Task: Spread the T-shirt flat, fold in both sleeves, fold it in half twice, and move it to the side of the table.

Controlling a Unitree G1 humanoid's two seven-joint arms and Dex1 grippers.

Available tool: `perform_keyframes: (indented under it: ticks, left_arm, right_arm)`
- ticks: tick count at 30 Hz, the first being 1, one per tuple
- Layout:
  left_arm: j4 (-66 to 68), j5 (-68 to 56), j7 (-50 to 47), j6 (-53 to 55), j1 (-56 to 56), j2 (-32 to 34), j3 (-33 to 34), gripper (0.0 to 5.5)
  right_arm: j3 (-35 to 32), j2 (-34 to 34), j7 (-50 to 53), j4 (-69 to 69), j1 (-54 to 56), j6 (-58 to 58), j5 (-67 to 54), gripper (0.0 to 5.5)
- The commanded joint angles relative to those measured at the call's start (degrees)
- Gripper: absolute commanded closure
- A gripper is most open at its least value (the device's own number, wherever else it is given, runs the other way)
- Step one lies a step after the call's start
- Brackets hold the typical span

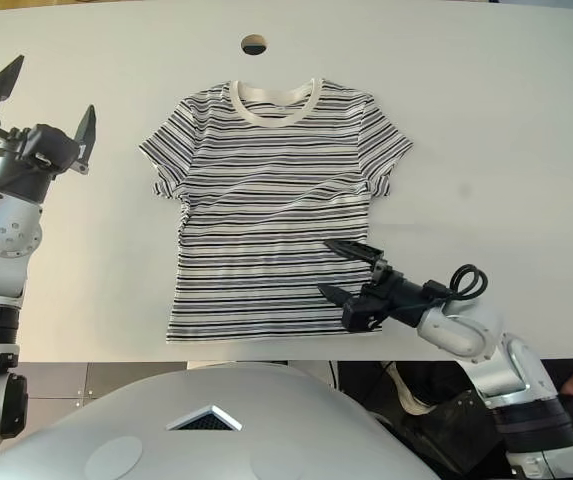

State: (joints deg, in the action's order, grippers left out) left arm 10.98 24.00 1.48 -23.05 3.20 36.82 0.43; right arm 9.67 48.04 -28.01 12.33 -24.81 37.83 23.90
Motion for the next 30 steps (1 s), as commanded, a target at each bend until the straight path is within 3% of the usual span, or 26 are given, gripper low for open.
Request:
perform_keyframes:
  ticks: [1,7,11,15,17,20,30]
  left_arm:
    - [1.66,1.39,-0.73,-0.23,2.09,0.01,-0.46,0.92]
    - [5.33,2.95,-0.91,-1.04,3.8,0.79,-1.39,0.92]
    - [7.89,4.24,-0.9,-1.76,4.66,1.24,-2.13,0.92]
    - [13.19,9.46,-2.25,-2.98,6.88,3.11,-5.39,0.92]
    - [16.07,13.83,-2.55,-3.31,8.65,4.81,-8.34,0.92]
    - [23.45,21.88,-3.64,-3.42,14.09,6.74,-14.67,0.92]
    - [50.36,36.29,-12.75,-11.14,34.54,1.12,-34.16,0.92]
  right_arm:
    - [1.07,1.56,-1.5,-0.15,-3.14,0.02,2.03,1.17]
    - [-0.27,3.29,-2.21,2.92,-8.19,1.3,-2.21,1.17]
    - [-2.97,1.34,0.37,4.1,-5.6,1.87,-4.36,1.17]
    - [-5.01,-5.44,5.92,12.29,-1.07,2.51,-20.72,1.17]
    - [-5.32,-6.95,6.74,17.15,0.9,-0.98,-32.31,1.17]
    - [-7.24,-8.31,7.03,18.73,2.98,-5.82,-40.61,1.17]
    - [-10.3,-15.23,7.74,8.57,7.76,-11.22,-32.76,1.17]
